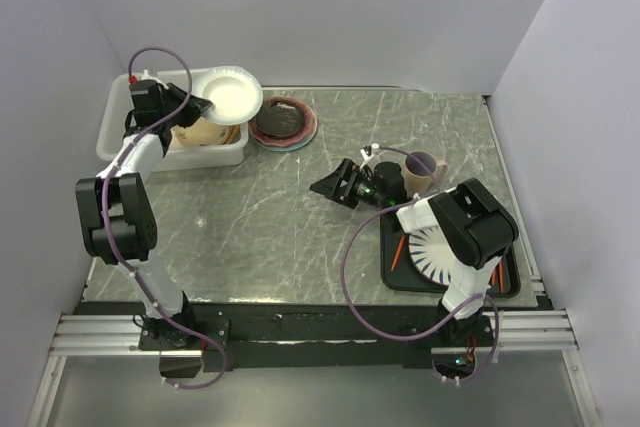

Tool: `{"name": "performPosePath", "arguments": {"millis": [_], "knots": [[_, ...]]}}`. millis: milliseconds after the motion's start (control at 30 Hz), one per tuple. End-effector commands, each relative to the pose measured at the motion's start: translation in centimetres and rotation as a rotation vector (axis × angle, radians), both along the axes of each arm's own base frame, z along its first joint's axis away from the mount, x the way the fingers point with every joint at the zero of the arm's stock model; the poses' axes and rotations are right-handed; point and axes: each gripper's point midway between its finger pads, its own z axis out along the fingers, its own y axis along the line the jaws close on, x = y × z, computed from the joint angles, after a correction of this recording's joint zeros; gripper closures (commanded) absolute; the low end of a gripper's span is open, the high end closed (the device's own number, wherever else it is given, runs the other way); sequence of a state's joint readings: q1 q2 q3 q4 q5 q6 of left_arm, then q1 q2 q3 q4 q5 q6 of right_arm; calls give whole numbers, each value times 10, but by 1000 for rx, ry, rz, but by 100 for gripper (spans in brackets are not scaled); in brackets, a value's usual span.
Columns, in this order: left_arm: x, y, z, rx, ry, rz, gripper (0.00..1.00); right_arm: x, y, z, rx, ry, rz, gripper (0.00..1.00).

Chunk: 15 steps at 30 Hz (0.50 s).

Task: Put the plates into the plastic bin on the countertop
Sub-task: Place the plate in the plastic bin.

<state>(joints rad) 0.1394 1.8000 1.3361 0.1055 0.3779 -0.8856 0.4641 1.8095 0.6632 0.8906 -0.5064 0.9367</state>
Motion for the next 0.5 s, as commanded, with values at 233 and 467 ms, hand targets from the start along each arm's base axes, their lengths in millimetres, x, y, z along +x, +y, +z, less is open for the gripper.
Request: {"name": "performPosePath", "arguments": {"millis": [233,467], "knots": [[16,52,61,9,-171,94,99,15,6,10,25,-50,12,8],[14,81,40,17,-117,168,99,18,6,5,12,-42,-2,8]]}}
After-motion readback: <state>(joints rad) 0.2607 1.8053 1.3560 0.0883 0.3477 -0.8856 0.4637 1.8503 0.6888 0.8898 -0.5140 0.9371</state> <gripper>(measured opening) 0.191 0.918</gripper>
